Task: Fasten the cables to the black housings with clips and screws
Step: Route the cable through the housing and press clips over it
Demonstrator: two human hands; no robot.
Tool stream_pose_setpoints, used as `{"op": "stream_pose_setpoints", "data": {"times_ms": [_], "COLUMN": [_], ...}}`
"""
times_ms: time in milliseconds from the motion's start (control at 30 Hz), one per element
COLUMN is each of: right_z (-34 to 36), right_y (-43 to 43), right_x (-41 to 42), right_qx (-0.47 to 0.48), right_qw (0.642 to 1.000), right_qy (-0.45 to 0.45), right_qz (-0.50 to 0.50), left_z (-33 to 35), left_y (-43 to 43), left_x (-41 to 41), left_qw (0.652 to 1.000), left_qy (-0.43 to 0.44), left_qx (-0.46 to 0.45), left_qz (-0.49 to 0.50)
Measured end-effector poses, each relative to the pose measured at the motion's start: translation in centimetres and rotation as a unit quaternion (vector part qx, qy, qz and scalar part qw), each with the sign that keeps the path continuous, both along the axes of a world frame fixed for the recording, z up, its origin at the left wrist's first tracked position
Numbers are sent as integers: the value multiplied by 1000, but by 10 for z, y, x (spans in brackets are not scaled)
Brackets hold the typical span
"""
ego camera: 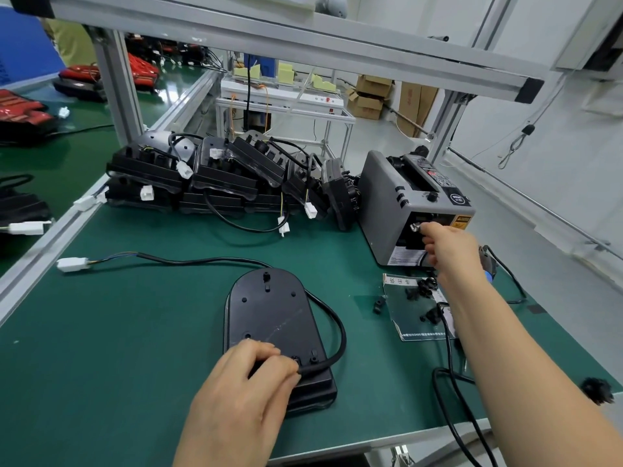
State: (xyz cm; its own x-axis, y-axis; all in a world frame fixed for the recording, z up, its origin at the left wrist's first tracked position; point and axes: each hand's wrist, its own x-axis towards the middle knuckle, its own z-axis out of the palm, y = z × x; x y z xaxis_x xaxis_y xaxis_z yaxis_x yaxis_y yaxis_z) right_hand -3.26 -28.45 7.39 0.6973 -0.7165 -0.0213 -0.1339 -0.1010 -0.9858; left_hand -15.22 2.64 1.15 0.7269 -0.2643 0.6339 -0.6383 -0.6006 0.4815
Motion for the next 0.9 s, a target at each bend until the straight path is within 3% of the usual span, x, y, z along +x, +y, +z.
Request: {"op": "stream_pose_setpoints", "data": {"times_ms": [200,300,400,533,633,900], "right_z": [10,13,14,9,5,2], "right_y": [57,95,130,160,172,174], "right_x": [-20,-25,-28,-28,-32,-40], "right_qx": [-51,-86,-99,-148,-205,-248], "right_qw": [971,932,887,846,802,761], "right_qy": [19,45,67,94,106,118], "right_qz": [233,349,445,503,551,588], "left_z": [6,9,8,2,-5,-11], "left_y": [9,16,27,41,41,42], "left_x": [6,15,30,51,52,45], "left_qw": [1000,999,989,956,944,945], "left_qy": [18,38,76,193,266,297], "left_qx": [2,-38,-106,-178,-156,-120], "left_qz": [-10,-6,65,131,115,58]}}
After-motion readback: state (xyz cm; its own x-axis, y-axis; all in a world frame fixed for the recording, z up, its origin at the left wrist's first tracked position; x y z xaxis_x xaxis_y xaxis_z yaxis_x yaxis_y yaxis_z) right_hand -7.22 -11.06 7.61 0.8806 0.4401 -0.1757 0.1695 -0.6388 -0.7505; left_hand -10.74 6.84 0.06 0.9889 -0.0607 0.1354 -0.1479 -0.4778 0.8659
